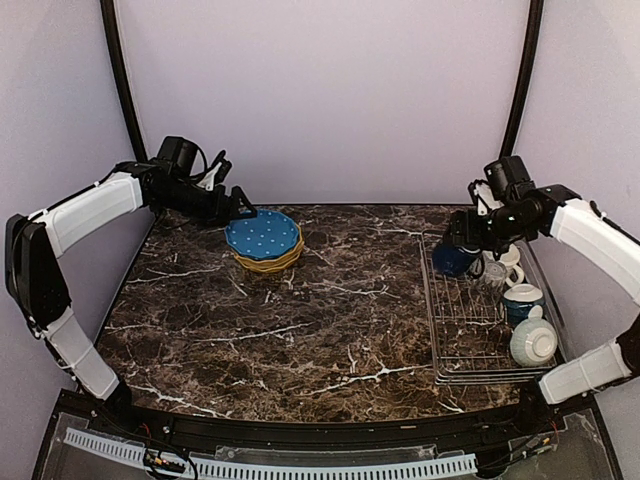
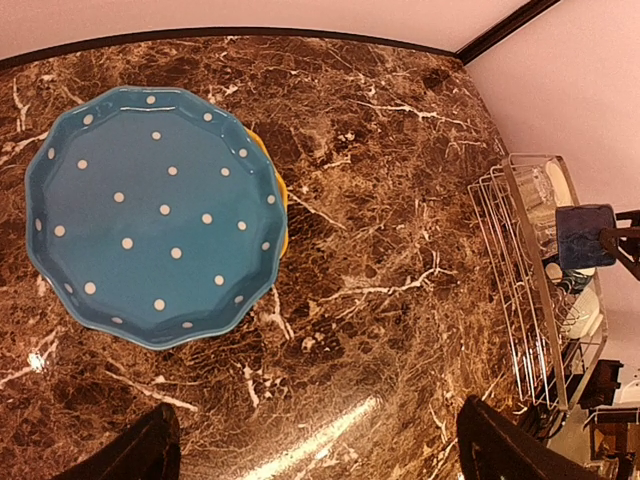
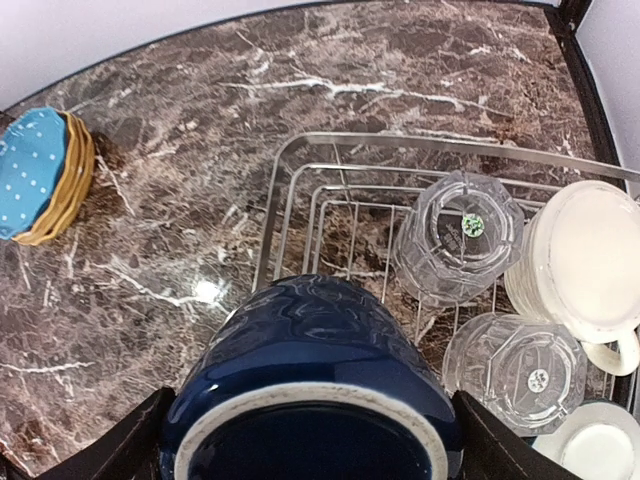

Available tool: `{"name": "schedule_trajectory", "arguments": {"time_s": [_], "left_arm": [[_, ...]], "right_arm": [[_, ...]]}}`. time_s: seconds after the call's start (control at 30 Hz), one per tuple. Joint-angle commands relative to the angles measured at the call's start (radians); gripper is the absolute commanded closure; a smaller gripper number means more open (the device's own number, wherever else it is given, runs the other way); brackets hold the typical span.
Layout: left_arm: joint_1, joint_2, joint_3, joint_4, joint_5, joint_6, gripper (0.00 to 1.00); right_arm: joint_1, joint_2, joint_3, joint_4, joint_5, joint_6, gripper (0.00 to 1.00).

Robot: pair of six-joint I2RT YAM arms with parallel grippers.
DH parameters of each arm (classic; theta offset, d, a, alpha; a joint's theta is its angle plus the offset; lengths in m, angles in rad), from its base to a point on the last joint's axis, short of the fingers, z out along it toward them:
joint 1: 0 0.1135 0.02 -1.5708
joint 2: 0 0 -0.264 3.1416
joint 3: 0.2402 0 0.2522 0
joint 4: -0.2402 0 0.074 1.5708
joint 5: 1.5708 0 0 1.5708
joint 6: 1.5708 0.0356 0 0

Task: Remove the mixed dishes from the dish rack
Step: Grab the plate from the dish rack, then pass from the right arm to the left

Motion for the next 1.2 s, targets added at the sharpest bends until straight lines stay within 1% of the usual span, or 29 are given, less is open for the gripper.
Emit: {"name": "schedule_trajectory", "arguments": {"time_s": [0.0,0.13,0.2,0.23,0.27,0.3,0.33,0.37,0.4,0.43,0.47,0.5,0.53,0.57,0.6,0.67,0.8,0.9,0.97,1.17], "left_arm": [[-0.006,0.002,-0.033,0.042,0.095,-0.027,0.05],[-0.022,0.004,-0.075,0.147,0.243,-0.075,0.05],[-0.041,0.000,-0.107,0.233,0.331,-0.116,0.06],[-0.059,-0.006,-0.135,0.310,0.386,-0.150,0.06],[-0.068,-0.010,-0.151,0.348,0.410,-0.191,0.06],[-0.088,-0.021,-0.185,0.440,0.453,-0.215,0.06],[-0.096,-0.031,-0.204,0.494,0.472,-0.264,0.05],[-0.113,-0.036,-0.248,0.607,0.507,-0.296,0.05],[-0.119,-0.045,-0.270,0.677,0.523,-0.372,0.04],[-0.129,-0.047,-0.322,0.835,0.558,-0.415,0.03],[-0.134,-0.048,-0.348,0.918,0.574,-0.508,0.02],[-0.143,-0.045,-0.392,1.083,0.600,-0.555,0.02],[-0.151,-0.035,-0.410,1.157,0.618,-0.643,0.02],[-0.156,-0.029,-0.436,1.284,0.626,-0.678,0.02],[-0.165,-0.014,-0.449,1.367,0.636,-0.736,0.02],[-0.181,0.005,-0.461,1.440,0.642,-0.789,0.03],[-0.210,0.036,-0.475,1.550,0.648,-0.869,0.07],[-0.224,0.051,-0.476,1.555,0.646,-0.883,0.10],[-0.229,0.064,-0.476,1.555,0.644,-0.892,0.13],[-0.232,0.062,-0.480,1.569,0.634,-0.908,0.19]], "right_arm": [[0.002,-0.096,-0.053,0.178,-0.099,0.066,0.84],[0.000,-0.188,-0.129,0.371,-0.220,0.154,0.95],[0.000,-0.216,-0.164,0.480,-0.290,0.210,0.98],[0.002,-0.222,-0.176,0.537,-0.333,0.248,0.99],[0.004,-0.220,-0.188,0.593,-0.379,0.277,1.00],[0.011,-0.211,-0.200,0.651,-0.420,0.312,1.00],[0.023,-0.199,-0.210,0.711,-0.463,0.340,1.00],[0.048,-0.180,-0.215,0.757,-0.492,0.361,1.00],[0.068,-0.163,-0.219,0.813,-0.508,0.382,1.00],[0.109,-0.142,-0.221,0.858,-0.513,0.397,1.00],[0.140,-0.117,-0.220,0.896,-0.513,0.413,1.00],[0.172,-0.095,-0.217,0.934,-0.509,0.424,1.00],[0.201,-0.069,-0.212,0.967,-0.503,0.434,1.00],[0.229,-0.043,-0.207,1.003,-0.498,0.444,1.00],[0.252,-0.018,-0.202,1.038,-0.499,0.454,1.00],[0.290,0.035,-0.177,1.094,-0.506,0.464,1.00],[0.335,0.137,-0.123,1.153,-0.514,0.482,1.00],[0.357,0.188,-0.096,1.214,-0.533,0.505,1.00],[0.367,0.206,-0.080,1.223,-0.533,0.505,1.00],[0.375,0.181,-0.117,1.246,-0.463,0.508,1.00]]}}
